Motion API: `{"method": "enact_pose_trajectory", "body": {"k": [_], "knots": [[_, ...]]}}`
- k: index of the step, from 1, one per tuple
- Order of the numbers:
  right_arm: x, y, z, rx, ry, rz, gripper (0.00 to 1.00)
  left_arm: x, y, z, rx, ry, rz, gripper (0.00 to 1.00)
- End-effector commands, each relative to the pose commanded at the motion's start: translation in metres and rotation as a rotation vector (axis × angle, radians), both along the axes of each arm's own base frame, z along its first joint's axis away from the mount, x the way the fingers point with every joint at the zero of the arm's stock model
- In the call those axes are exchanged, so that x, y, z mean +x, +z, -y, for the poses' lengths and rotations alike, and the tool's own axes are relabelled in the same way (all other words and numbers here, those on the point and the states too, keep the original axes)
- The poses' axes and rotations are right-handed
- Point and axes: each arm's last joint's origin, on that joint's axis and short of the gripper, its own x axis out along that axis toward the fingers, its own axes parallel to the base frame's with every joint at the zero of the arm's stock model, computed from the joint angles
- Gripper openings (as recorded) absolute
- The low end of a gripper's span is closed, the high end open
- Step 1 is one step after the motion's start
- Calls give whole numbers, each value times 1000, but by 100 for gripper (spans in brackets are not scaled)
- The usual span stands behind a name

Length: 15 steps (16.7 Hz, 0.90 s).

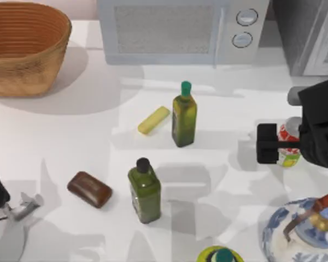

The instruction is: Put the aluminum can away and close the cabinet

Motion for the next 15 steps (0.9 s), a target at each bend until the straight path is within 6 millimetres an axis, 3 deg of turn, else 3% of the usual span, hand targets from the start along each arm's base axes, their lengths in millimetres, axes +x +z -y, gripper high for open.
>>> {"method": "enact_pose_trajectory", "body": {"k": [9, 13, 15], "knots": [[33, -44, 0, -2, 1, -2, 100, 0, 0, 0, 0, 0, 0, 100], [34, -46, -1, -2, 1, -3, 100, 0, 0, 0, 0, 0, 0, 100], [34, -46, -1, -2, 1, -3, 85, 0, 0, 0, 0, 0, 0, 100]]}}
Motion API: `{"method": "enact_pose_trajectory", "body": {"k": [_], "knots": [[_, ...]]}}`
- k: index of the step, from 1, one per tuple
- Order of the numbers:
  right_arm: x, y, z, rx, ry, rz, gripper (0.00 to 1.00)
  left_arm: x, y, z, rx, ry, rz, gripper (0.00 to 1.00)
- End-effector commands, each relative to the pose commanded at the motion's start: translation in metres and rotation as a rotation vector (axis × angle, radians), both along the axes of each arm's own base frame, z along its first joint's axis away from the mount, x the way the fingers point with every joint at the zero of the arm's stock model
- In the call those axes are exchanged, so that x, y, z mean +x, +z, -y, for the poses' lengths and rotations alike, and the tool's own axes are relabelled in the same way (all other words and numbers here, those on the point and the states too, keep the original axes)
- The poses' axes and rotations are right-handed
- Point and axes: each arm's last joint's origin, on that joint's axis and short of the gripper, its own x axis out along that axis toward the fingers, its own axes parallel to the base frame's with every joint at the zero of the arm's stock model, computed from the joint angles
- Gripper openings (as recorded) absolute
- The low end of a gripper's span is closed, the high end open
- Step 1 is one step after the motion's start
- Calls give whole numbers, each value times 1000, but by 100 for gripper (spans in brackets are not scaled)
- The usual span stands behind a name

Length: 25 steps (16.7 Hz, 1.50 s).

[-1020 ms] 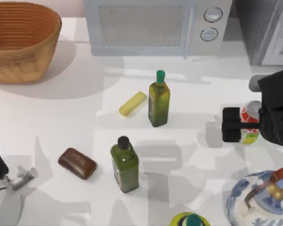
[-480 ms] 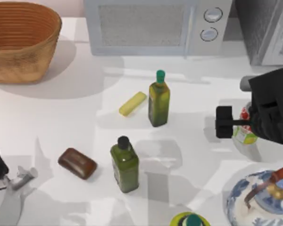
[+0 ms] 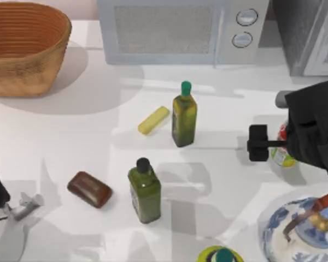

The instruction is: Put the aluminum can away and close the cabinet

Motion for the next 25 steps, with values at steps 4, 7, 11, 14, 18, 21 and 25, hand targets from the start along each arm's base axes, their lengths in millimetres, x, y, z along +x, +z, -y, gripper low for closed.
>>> {"method": "enact_pose_trajectory", "body": {"k": [4, 7, 11, 14, 18, 21, 25], "knots": [[0, 0, 0, 0, 0, 0, 55, 0, 0, 0, 0, 0, 0, 100], [0, 0, 0, 0, 0, 0, 32, 0, 0, 0, 0, 0, 0, 100], [0, 0, 0, 0, 0, 0, 2, 0, 0, 0, 0, 0, 0, 100], [0, 0, 0, 0, 0, 0, 0, 0, 0, 0, 0, 0, 0, 100], [0, 0, 0, 0, 0, 0, 0, 0, 0, 0, 0, 0, 0, 100], [0, 1, 0, 1, -1, 0, 0, 0, 0, 0, 0, 0, 0, 100], [6, 17, -3, -9, -2, -21, 0, 0, 0, 0, 0, 0, 0, 100]]}}
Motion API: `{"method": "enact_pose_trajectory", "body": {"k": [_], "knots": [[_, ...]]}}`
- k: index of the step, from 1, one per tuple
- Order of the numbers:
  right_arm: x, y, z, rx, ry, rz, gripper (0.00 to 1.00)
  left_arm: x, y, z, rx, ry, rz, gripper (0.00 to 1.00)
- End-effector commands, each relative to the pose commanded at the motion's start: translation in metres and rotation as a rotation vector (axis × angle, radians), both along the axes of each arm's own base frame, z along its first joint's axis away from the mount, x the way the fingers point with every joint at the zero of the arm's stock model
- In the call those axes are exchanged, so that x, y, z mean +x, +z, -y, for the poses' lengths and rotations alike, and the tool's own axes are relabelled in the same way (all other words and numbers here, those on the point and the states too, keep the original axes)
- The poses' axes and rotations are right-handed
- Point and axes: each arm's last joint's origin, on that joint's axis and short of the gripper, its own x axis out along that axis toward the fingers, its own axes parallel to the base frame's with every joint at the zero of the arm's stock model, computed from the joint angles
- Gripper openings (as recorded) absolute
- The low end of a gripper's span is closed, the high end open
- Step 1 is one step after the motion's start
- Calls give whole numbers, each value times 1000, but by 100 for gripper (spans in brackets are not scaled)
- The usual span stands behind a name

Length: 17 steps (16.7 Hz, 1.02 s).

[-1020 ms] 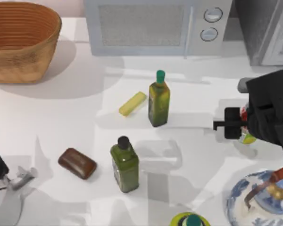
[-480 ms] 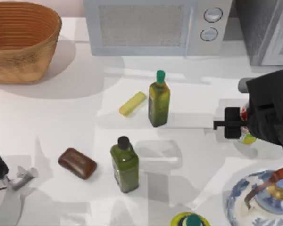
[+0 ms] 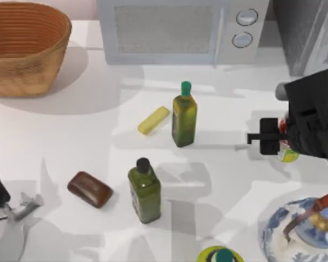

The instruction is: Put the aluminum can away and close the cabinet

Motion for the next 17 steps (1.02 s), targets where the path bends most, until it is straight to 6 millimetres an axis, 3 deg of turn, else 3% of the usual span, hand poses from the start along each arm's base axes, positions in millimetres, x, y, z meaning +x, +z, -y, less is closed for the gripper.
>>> {"method": "enact_pose_trajectory", "body": {"k": [3, 10, 17], "knots": [[3, 29, -1, -22, 1, -37, 0, 0, 0, 0, 0, 0, 0, 100], [-5, 127, 2, 8, 1, 12, 0, 0, 0, 0, 0, 0, 0, 100], [-7, 134, 5, 15, 2, 32, 0, 0, 0, 0, 0, 0, 0, 100]]}}
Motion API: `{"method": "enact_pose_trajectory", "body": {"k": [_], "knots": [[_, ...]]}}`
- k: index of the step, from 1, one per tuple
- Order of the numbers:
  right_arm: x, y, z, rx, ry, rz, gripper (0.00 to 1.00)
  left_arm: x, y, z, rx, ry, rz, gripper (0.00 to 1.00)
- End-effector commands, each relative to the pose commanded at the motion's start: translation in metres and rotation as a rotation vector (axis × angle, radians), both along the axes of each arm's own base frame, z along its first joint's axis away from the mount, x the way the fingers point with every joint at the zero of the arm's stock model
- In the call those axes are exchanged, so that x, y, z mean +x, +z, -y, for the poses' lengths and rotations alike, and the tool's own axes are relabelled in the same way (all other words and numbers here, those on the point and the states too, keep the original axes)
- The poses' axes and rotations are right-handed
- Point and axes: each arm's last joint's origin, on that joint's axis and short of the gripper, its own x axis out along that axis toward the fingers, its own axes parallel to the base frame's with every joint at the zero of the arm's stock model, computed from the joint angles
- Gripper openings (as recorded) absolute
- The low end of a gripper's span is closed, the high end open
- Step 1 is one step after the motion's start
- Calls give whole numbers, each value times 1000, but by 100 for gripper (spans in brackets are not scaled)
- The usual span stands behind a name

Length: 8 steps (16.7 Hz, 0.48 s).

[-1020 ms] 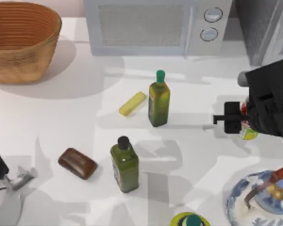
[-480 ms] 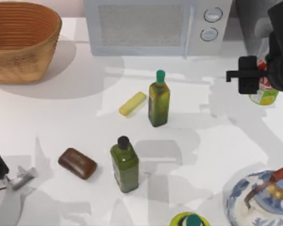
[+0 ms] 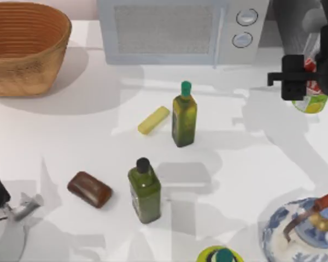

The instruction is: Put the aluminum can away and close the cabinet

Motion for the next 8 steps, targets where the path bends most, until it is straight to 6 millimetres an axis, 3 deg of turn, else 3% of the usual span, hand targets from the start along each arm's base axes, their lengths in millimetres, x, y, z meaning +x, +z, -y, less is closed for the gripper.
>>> {"method": "enact_pose_trajectory", "body": {"k": [4, 8], "knots": [[-13, 21, 25, 53, 1, 151, 0, 0, 0, 0, 0, 0, 0, 100], [-58, 49, 62, 104, 15, 426, 0, 0, 0, 0, 0, 0, 0, 100]]}}
